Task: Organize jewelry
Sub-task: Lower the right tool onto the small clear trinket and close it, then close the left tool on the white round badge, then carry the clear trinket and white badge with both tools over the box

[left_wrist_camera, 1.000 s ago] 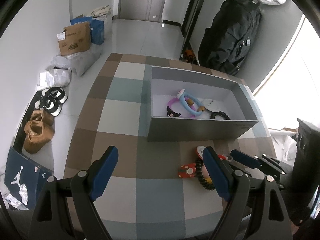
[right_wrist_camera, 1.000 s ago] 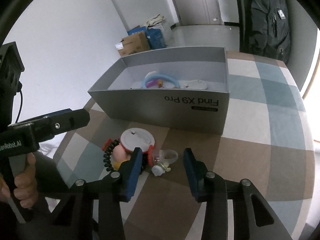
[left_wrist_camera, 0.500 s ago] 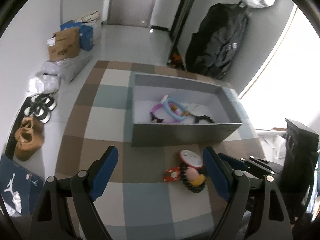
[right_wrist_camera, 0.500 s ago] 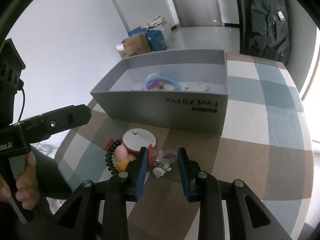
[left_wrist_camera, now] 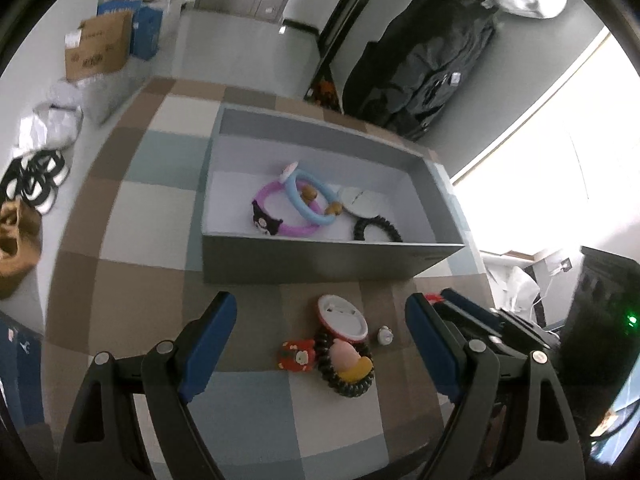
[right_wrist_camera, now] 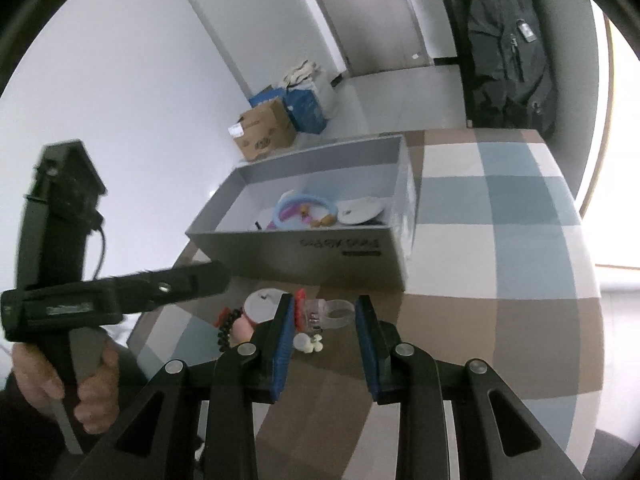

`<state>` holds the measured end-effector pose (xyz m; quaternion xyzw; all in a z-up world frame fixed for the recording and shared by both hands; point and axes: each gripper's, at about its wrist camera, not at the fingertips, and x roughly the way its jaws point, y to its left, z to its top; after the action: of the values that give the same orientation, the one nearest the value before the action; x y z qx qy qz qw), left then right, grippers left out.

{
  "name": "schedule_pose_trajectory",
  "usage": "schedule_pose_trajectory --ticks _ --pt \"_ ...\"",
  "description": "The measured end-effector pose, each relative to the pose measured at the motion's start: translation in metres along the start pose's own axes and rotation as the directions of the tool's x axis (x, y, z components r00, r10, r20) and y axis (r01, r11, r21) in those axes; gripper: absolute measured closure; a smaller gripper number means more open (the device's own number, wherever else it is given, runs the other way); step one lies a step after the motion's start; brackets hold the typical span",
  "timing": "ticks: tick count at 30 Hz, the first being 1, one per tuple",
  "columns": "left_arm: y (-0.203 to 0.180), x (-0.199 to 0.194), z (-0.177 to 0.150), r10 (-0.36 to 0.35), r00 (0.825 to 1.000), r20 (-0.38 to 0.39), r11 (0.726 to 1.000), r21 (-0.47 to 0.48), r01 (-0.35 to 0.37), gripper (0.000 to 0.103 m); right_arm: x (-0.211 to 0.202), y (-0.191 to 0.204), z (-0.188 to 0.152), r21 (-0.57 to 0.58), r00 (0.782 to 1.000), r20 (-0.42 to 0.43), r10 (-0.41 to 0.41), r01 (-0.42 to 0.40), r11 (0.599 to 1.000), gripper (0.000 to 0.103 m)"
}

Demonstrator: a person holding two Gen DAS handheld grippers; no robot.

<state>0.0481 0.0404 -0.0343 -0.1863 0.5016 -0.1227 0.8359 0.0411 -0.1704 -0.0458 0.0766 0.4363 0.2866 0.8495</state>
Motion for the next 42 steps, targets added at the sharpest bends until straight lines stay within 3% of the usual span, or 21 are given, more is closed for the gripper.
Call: schedule_pose_trajectory --ticks 7,12,16,20,23,26,42 --pt "-0.011 0.011 0.000 0.020 0.999 -0.036 0.999 0.032 -0.019 0.021 -0.006 -0.005 0.005 0.020 1.000 0.019 0.012 -0.013 1.000 0.074" --pt "-0.020 0.018 -0.003 0.078 0.995 -0.063 0.994 0.085 -0.073 0.036 -0.006 -0.007 0.005 0.023 1.000 0.019 0.024 -0.025 0.999 0.074" --pt "-0.026 0.024 -0.006 0.090 0.992 -0.088 0.990 0.115 -0.079 0.052 -0.009 -0.008 0.005 0.023 0.999 0.025 0.029 -0.030 0.999 0.074" --pt "-0.025 0.029 -0.006 0.118 0.986 -0.119 0.987 0.124 -0.104 0.082 -0.009 -0.009 0.007 0.029 0.999 0.029 0.035 -0.035 0.999 0.074" --pt "-0.023 0.028 -0.005 0.105 0.988 -0.113 0.989 0.112 -0.092 0.091 -0.009 -0.009 0.007 0.031 0.999 0.029 0.038 -0.039 0.999 0.074" --pt "-0.026 0.022 -0.005 0.099 0.991 -0.092 0.988 0.131 -0.087 0.096 -0.010 -0.009 0.008 0.030 0.999 0.030 0.038 -0.039 0.999 0.074" --pt "-0.036 0.010 -0.005 0.096 0.995 -0.024 0.979 0.181 -0.090 0.098 -0.008 -0.008 0.008 0.026 0.999 0.031 0.032 -0.033 0.999 0.074"
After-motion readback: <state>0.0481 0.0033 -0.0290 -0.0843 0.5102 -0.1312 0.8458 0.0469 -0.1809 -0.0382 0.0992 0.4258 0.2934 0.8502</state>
